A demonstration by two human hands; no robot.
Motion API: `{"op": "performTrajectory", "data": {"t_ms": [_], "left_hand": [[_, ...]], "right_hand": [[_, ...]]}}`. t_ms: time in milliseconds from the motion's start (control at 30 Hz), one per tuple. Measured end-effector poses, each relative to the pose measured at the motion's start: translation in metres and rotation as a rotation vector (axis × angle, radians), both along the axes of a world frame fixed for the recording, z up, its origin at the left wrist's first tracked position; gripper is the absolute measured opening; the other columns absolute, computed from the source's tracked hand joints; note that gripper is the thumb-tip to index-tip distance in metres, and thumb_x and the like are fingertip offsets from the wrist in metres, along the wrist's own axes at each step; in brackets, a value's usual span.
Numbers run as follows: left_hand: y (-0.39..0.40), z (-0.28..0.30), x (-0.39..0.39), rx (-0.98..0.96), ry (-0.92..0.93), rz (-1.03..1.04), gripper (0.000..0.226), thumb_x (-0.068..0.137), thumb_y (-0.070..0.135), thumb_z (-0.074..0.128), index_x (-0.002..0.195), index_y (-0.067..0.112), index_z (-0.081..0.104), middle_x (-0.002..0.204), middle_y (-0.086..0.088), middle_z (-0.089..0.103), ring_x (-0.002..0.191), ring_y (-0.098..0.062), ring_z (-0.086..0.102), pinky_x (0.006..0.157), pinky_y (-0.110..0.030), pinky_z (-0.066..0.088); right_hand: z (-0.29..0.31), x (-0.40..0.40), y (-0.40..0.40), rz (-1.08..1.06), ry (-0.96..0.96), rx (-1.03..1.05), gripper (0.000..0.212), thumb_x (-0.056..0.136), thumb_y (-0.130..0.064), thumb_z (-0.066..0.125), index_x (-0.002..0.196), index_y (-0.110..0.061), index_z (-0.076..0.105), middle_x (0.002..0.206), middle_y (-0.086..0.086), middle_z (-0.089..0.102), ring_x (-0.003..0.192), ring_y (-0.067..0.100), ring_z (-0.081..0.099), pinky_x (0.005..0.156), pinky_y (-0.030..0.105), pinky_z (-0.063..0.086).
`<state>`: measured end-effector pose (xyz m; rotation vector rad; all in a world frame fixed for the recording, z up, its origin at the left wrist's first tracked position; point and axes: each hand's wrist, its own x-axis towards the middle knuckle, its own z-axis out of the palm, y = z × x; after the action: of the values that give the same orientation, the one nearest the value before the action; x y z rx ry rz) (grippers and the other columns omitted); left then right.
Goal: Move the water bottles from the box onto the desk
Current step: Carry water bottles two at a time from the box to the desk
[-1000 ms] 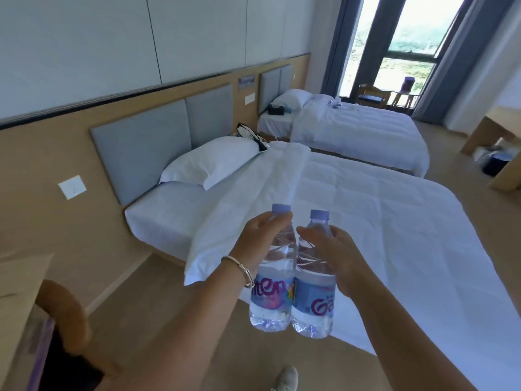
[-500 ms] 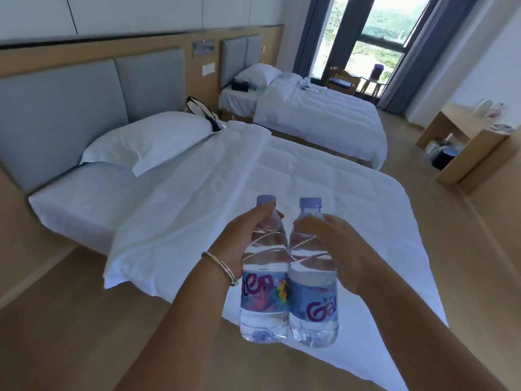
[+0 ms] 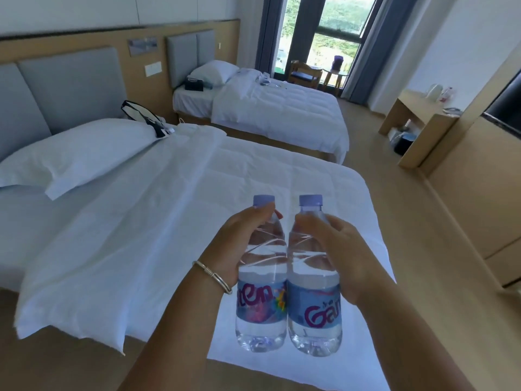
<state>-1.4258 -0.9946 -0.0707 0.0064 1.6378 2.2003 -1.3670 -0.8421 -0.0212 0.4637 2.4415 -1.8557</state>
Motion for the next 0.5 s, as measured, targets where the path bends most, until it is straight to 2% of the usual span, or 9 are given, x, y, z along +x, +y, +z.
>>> {"op": "performTrajectory", "data": {"t_ms": [100, 200, 300, 367, 500], "left_hand": [[0.044, 0.006, 0.002, -0.041, 0.038, -0.028, 0.023, 0.088, 0.044, 0.066, 0.083, 0.024, 0.075, 0.091, -0.009, 0.076, 0.095, -0.032, 0.07, 0.09, -0.048, 0.055], [0.088, 0.009, 0.01, -0.052, 0.045, -0.043, 0.024, 0.089, 0.043, 0.066, 0.083, 0.022, 0.075, 0.09, -0.01, 0.076, 0.094, -0.031, 0.07, 0.09, -0.048, 0.054], [0.139, 0.014, 0.025, -0.067, 0.069, -0.043, 0.026, 0.092, 0.037, 0.061, 0.076, 0.024, 0.076, 0.087, -0.008, 0.076, 0.091, -0.029, 0.07, 0.087, -0.045, 0.054], [0.175, 0.019, 0.038, -0.083, 0.089, -0.049, 0.026, 0.092, 0.038, 0.06, 0.078, 0.022, 0.075, 0.088, -0.008, 0.076, 0.091, -0.028, 0.07, 0.087, -0.044, 0.054], [0.254, 0.033, 0.07, -0.08, 0.093, -0.069, 0.026, 0.092, 0.038, 0.06, 0.085, 0.017, 0.073, 0.09, -0.011, 0.075, 0.095, -0.031, 0.069, 0.09, -0.047, 0.054]], "right_hand": [[-0.001, 0.004, 0.042, -0.042, 0.006, -0.017, 0.028, 0.09, -0.046, 0.062, 0.108, -0.025, 0.065, 0.097, -0.006, 0.076, 0.086, 0.016, 0.074, 0.075, 0.027, 0.057], [0.0, 0.013, 0.086, -0.071, 0.011, -0.059, 0.027, 0.089, -0.042, 0.065, 0.105, -0.021, 0.067, 0.091, -0.003, 0.076, 0.083, 0.018, 0.075, 0.083, 0.036, 0.059], [0.003, 0.03, 0.136, -0.086, 0.042, -0.085, 0.022, 0.09, -0.038, 0.065, 0.103, -0.02, 0.068, 0.089, -0.001, 0.077, 0.082, 0.018, 0.075, 0.083, 0.037, 0.059], [0.006, 0.043, 0.17, -0.106, 0.059, -0.086, 0.02, 0.09, -0.038, 0.065, 0.102, -0.022, 0.067, 0.091, -0.002, 0.077, 0.084, 0.016, 0.074, 0.083, 0.035, 0.058], [0.014, 0.074, 0.25, -0.116, 0.062, -0.136, 0.016, 0.09, -0.035, 0.067, 0.098, -0.022, 0.067, 0.086, -0.002, 0.077, 0.086, 0.02, 0.074, 0.092, 0.045, 0.056]]}}
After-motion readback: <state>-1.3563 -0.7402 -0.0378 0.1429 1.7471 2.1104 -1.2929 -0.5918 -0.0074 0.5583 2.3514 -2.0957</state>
